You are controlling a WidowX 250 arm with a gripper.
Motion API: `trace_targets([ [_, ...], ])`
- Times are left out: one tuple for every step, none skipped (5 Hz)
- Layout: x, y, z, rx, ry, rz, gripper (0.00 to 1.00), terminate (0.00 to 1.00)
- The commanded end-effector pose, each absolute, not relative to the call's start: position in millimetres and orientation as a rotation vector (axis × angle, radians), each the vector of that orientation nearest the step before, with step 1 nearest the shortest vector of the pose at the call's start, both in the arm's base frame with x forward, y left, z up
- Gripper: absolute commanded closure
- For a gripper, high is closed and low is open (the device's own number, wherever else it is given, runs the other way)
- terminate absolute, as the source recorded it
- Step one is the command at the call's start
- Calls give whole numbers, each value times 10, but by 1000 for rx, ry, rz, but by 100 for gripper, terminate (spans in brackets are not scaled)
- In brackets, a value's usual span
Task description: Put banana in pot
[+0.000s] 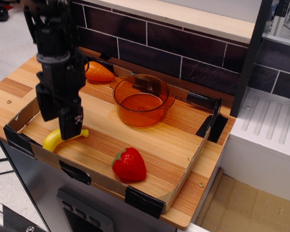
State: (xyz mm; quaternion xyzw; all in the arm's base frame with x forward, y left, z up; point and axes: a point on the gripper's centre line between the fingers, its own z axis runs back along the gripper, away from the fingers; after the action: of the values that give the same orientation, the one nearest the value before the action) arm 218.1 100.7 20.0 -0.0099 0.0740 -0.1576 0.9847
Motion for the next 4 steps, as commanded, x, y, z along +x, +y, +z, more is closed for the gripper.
trace_targets([
  [2238,1131,85,15,138,-315,0,0],
  [2236,1134,90,19,119,-304,100,0],
  [2253,1125,150,16,88,-292,100,0],
  [2312,1053,344,1,31,-269,100,0],
])
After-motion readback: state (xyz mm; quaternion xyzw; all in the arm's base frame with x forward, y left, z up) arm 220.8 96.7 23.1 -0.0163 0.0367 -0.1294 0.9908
